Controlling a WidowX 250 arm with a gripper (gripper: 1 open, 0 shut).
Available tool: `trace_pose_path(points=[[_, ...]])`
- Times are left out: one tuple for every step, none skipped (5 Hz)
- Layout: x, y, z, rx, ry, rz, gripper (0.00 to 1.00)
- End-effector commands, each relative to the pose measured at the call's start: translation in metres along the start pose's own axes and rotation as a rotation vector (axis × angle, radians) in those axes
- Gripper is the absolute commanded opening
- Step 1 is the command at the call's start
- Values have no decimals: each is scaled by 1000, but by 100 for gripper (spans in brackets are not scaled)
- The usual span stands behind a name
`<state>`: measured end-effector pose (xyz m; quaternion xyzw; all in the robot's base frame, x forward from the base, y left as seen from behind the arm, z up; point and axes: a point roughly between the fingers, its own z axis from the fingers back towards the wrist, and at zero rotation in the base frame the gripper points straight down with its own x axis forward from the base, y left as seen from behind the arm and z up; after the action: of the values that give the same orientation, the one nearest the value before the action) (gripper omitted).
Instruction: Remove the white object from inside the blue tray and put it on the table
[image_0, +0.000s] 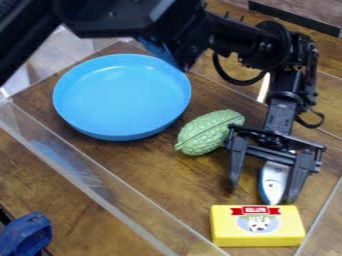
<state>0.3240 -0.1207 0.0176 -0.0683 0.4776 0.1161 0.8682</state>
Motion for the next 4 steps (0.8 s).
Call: trace_pose_path(points=[[1, 19, 7, -3, -32, 24, 0], [-2, 30, 6, 15, -28, 29, 0], [-1, 21, 10, 51, -28, 13, 0], [-2, 12, 13, 88, -28, -4, 0]])
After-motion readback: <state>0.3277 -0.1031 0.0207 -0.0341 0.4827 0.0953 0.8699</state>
